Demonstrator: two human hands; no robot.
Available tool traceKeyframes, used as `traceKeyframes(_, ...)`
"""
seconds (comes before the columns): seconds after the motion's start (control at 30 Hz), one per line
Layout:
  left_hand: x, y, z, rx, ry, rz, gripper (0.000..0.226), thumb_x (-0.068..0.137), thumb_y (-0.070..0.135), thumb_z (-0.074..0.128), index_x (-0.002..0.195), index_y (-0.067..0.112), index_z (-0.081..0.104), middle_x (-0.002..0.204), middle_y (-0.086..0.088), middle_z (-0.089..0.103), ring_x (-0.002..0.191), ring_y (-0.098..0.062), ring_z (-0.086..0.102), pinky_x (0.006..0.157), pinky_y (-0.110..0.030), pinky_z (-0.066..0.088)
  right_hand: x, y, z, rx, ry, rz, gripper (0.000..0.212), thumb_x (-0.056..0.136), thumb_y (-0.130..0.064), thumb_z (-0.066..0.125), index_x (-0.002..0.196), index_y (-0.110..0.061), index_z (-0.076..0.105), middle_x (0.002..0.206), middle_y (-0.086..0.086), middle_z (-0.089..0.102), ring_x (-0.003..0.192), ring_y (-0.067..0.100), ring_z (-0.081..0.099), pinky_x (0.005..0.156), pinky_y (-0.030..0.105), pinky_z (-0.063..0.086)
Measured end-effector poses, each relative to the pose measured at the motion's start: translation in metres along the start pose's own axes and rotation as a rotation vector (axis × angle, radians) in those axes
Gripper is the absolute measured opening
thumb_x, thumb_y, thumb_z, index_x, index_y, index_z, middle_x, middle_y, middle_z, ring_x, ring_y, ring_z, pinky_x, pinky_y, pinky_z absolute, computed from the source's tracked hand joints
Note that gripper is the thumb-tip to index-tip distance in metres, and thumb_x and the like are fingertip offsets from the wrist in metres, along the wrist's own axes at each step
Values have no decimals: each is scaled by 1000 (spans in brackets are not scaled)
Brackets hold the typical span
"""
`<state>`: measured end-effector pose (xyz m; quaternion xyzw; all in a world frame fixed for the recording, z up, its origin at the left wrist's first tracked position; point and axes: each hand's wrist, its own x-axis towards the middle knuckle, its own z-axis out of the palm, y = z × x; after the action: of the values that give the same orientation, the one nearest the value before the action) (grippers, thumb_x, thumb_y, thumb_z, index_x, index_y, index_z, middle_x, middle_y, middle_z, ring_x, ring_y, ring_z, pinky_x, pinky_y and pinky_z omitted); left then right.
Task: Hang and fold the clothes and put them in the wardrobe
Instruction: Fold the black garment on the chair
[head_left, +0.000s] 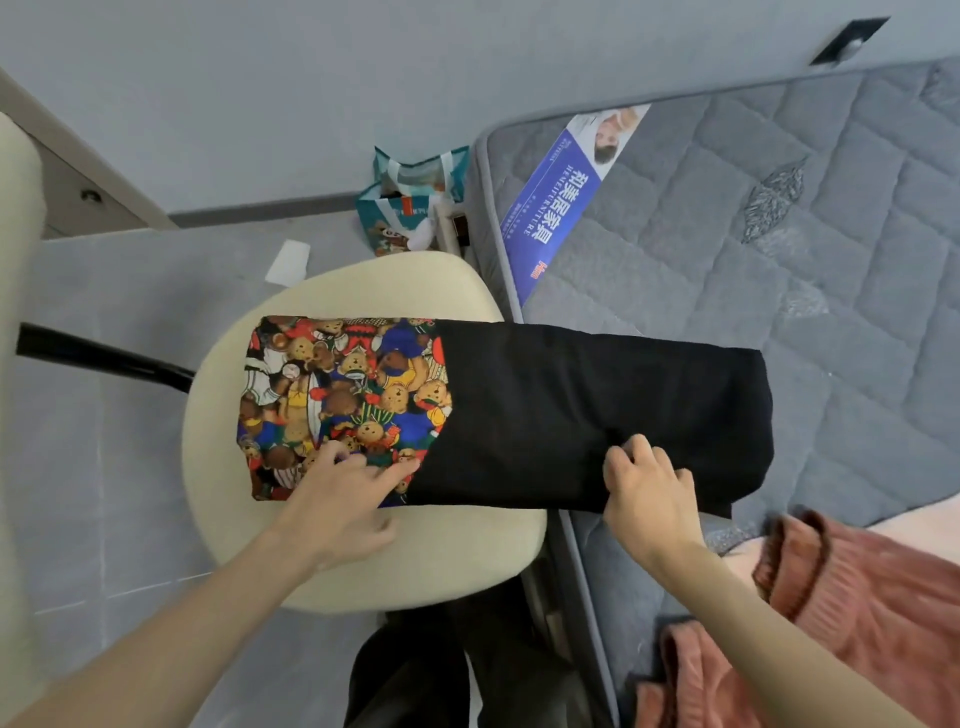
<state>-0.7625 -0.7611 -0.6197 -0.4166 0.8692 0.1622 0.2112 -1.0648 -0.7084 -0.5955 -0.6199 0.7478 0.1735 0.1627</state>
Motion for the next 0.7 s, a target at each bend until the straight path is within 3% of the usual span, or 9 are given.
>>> traceKeyframes(0.07,6,10,-9,-156,311,11,44,85,40,48,122,21,63,94,6,63,90,-15,60,88,-34,43,8,-13,-8,127,200,-38,16,81,-8,53,94,-17,56,100,0,62,90,23,50,77,36,38)
traceKeyframes(0.13,28,25,-18,-267,529,-36,38,86,22,60,124,16,61,102,-1,59,95,-20,58,87,-37,45,22,-31,-16,242,353,-94,27,80,-5,58,105,-14,62,115,5,63,101,26,54,89,41,43)
traceKeyframes(0.2,61,41,-33,-278,590,-120,51,89,15,56,139,16,47,124,-5,55,117,-25,52,102,-44,40,41,-53,-19,311,384,-111,40,84,-4,54,124,-10,58,137,9,51,122,29,48,104,44,38)
traceKeyframes(0.3,107,59,-37,-224,459,-238,60,97,25,41,152,23,18,157,-2,23,144,-30,17,114,-61,11,71,-76,-10,341,314,-89,51,93,-10,40,145,-13,38,155,8,30,143,28,25,119,45,14)
traceKeyframes(0.4,128,53,-5,-170,333,-392,61,98,47,22,151,33,-5,161,4,-6,144,-42,-8,108,-71,-1,89,-65,22,193,229,-64,54,102,-31,28,153,-26,13,161,3,8,149,23,4,120,46,1)
traceKeyframes(0.53,123,33,27,-189,374,-499,68,90,64,20,150,41,-2,161,-5,-8,141,-50,-6,103,-73,-2,87,-7,54,24,234,-81,58,99,-52,21,152,-38,4,162,-1,3,149,24,2,119,49,-2)
traceKeyframes(0.7,125,36,31,-214,371,-516,70,88,62,28,150,42,2,160,-12,-9,141,-52,-4,102,-75,1,79,53,64,164,236,197,59,96,-58,14,152,-39,6,162,-3,5,149,23,-1,120,48,-3)
